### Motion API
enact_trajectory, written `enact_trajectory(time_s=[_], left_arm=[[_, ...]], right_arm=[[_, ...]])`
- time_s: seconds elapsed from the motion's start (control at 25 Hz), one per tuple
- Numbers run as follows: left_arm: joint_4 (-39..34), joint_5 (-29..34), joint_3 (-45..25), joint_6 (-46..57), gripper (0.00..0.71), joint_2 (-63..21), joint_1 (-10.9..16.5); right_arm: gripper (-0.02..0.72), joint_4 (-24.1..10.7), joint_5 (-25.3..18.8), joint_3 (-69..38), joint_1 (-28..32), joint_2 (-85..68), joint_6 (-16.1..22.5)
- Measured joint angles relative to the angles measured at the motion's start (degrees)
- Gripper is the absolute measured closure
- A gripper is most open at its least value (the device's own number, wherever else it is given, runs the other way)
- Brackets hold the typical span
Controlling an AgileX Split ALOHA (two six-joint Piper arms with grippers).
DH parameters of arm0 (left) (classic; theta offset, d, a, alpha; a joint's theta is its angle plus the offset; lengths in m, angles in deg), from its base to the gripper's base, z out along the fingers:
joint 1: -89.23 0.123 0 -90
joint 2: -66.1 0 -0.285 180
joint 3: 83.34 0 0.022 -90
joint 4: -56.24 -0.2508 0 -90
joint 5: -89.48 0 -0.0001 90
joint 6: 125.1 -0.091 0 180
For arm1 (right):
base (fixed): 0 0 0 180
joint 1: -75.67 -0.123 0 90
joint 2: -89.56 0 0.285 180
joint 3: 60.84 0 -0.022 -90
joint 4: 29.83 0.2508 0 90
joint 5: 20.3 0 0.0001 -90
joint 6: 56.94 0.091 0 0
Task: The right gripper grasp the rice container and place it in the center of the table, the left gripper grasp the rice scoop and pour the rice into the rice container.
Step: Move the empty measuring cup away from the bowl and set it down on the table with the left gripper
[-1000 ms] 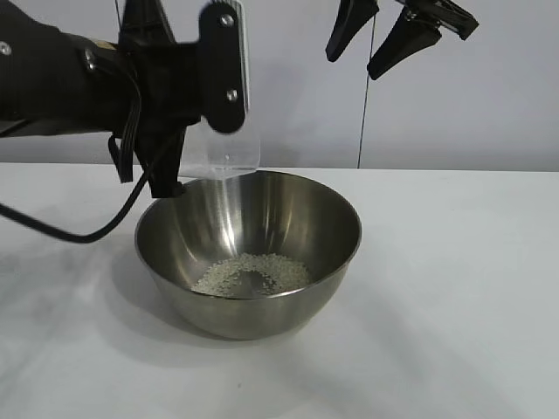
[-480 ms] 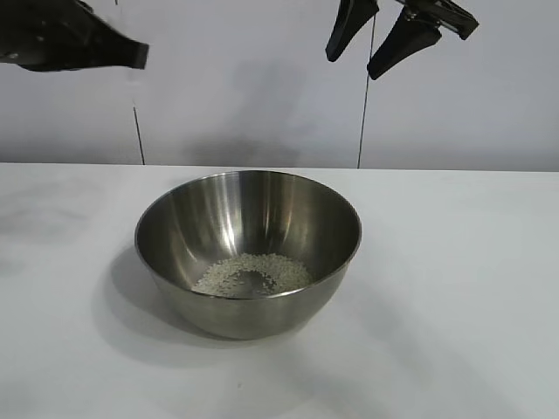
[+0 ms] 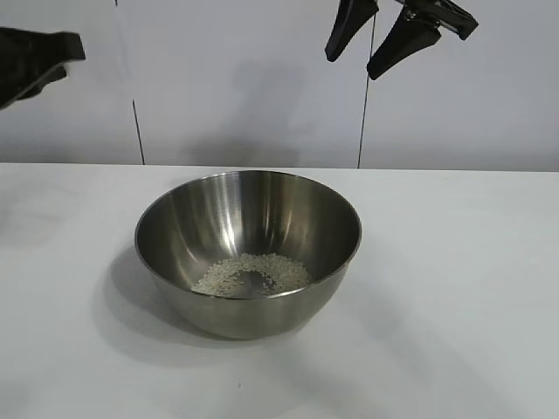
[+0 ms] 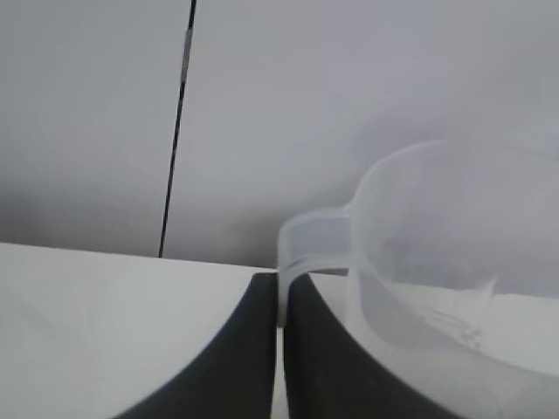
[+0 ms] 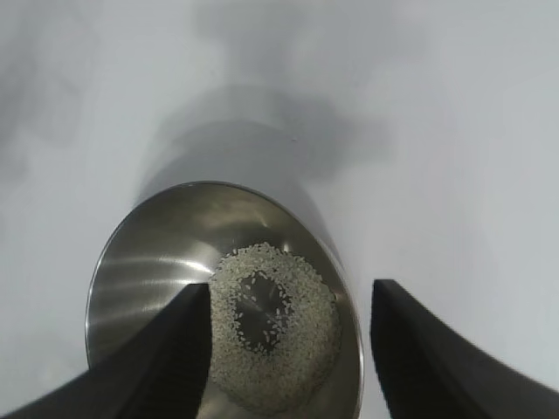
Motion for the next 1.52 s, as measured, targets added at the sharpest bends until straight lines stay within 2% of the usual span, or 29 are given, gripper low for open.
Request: enact_trajectory(time_s=[0.28, 0.52, 0.68, 0.92, 1.0, 1.24, 1.52], left_arm=[[-7.6, -16.7, -7.4, 0.6, 0.702, 13.3, 6.2], [-16.7, -18.2, -7.9, -4.0, 0.702, 22.9, 10.0], [-19.5, -18.5, -7.9, -10.5, 0.702, 24.2, 10.6], [-19.0, -18.7, -7.9, -14.5, 0.695, 24.1, 10.6], [-18.7, -18.8, -7.9, -14.7, 0.657, 24.1, 10.6], [-18.5, -19.5, -8.9, -14.8, 0.471, 24.1, 10.6], [-17.8, -19.5, -17.3, -14.8, 0.433, 23.8, 10.6]], right_arm=[[0.324, 0.0, 0.0, 0.0, 0.0, 0.0, 0.0], [0.324, 0.0, 0.0, 0.0, 0.0, 0.0, 0.0], [0.324, 0.0, 0.0, 0.0, 0.0, 0.0, 0.0], [0.324, 0.0, 0.0, 0.0, 0.0, 0.0, 0.0], [0.324, 0.0, 0.0, 0.0, 0.0, 0.0, 0.0], [0.324, 0.0, 0.0, 0.0, 0.0, 0.0, 0.0], [0.324, 0.0, 0.0, 0.0, 0.0, 0.0, 0.0]])
